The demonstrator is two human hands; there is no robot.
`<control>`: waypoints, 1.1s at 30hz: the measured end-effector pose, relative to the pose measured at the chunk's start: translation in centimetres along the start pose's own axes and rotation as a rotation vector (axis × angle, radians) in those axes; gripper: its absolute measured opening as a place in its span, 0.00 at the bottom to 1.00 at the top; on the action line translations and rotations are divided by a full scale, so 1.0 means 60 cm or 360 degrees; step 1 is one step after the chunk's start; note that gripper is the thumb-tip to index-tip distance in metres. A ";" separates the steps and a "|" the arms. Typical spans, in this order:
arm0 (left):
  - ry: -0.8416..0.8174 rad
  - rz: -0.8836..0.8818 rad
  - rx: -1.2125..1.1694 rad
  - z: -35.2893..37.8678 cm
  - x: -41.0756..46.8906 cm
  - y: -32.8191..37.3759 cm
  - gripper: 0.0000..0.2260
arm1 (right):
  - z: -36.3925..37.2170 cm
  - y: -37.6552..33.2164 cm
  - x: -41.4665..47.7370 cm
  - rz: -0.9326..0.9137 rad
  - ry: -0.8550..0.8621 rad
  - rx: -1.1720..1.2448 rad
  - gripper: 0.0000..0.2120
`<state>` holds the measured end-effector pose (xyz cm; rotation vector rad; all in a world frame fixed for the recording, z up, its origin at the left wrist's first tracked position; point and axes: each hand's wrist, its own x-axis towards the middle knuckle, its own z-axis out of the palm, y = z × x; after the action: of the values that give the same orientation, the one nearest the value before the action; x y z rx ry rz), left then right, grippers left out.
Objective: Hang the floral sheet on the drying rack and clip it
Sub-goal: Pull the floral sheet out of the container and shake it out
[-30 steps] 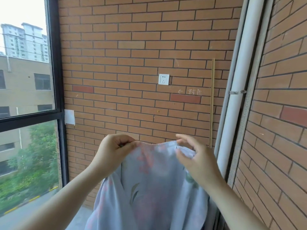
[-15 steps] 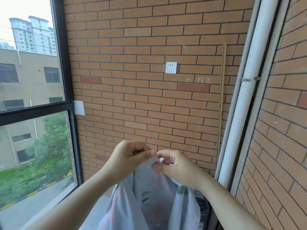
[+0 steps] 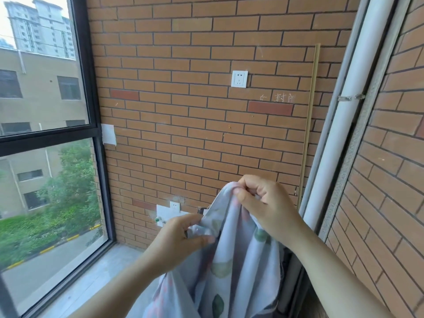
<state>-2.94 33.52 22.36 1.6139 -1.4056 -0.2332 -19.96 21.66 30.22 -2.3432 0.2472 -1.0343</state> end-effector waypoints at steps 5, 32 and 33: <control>-0.0002 -0.0035 0.0225 0.006 0.011 -0.033 0.18 | -0.031 0.012 -0.001 -0.0005 0.0376 0.0042 0.14; 0.0362 0.0239 0.0309 -0.016 0.061 0.061 0.09 | 0.000 0.048 -0.057 0.0362 -0.0089 0.0035 0.27; 0.0327 0.0244 0.0294 -0.009 0.056 0.063 0.09 | 0.007 0.046 -0.054 0.0373 -0.0162 0.0059 0.26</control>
<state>-4.04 31.38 26.83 1.6175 -1.4146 0.1525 -21.72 20.79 26.44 -2.2609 0.4475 -0.7983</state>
